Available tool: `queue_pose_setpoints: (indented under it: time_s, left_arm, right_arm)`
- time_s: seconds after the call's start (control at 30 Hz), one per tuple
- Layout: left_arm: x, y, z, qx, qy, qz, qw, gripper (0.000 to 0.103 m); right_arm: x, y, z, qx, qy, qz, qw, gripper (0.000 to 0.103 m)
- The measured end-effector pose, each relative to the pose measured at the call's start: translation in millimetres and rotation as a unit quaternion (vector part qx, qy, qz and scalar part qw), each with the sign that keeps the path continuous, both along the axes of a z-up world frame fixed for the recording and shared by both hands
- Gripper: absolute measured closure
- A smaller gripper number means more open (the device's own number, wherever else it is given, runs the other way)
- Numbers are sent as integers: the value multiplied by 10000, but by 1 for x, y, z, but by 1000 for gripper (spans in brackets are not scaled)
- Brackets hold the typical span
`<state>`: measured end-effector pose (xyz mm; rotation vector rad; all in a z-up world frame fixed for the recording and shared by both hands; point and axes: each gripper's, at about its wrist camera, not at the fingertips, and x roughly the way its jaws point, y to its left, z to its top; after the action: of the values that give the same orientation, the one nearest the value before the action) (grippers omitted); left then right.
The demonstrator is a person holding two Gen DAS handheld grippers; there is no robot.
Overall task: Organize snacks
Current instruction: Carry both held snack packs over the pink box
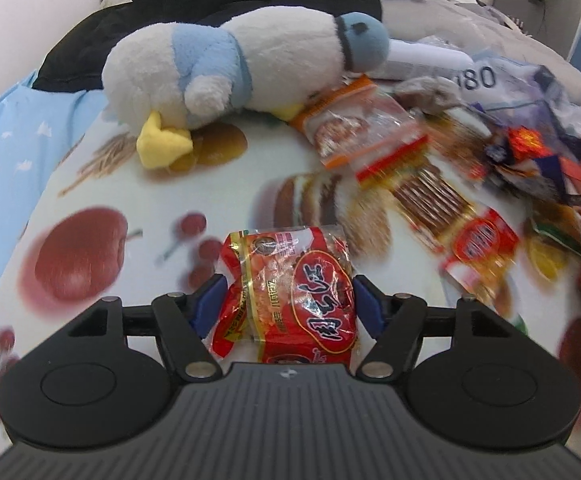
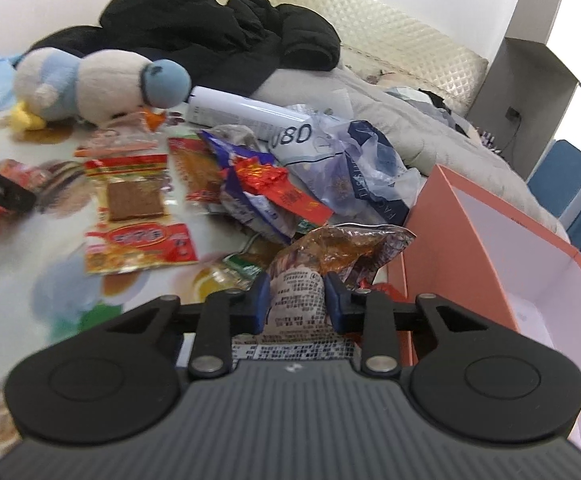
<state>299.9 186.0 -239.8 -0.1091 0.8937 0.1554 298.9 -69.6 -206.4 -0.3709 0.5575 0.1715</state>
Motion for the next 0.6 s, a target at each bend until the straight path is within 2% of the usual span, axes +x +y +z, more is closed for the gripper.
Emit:
queue_pose_setpoints:
  time_s: [0.2, 0.37, 0.47, 0.6]
  left_arm:
    - [-41, -24, 11, -143, 9, -128, 9998, 30]
    - [-74, -57, 22, -373, -47, -323, 9988, 30]
    - [-92, -79, 25, -367, -75, -446, 9983, 30]
    - [-110, -97, 25, -564, -68, -506, 9971, 30]
  right_arm:
    - [-32, -14, 14, 480, 265, 277, 9981, 71]
    - [-62, -31, 19, 1147, 596, 524, 9902, 71]
    - [-77, -37, 15, 1326, 750, 666, 9861, 71]
    - [-91, -43, 4, 1447, 961, 717, 9822, 70]
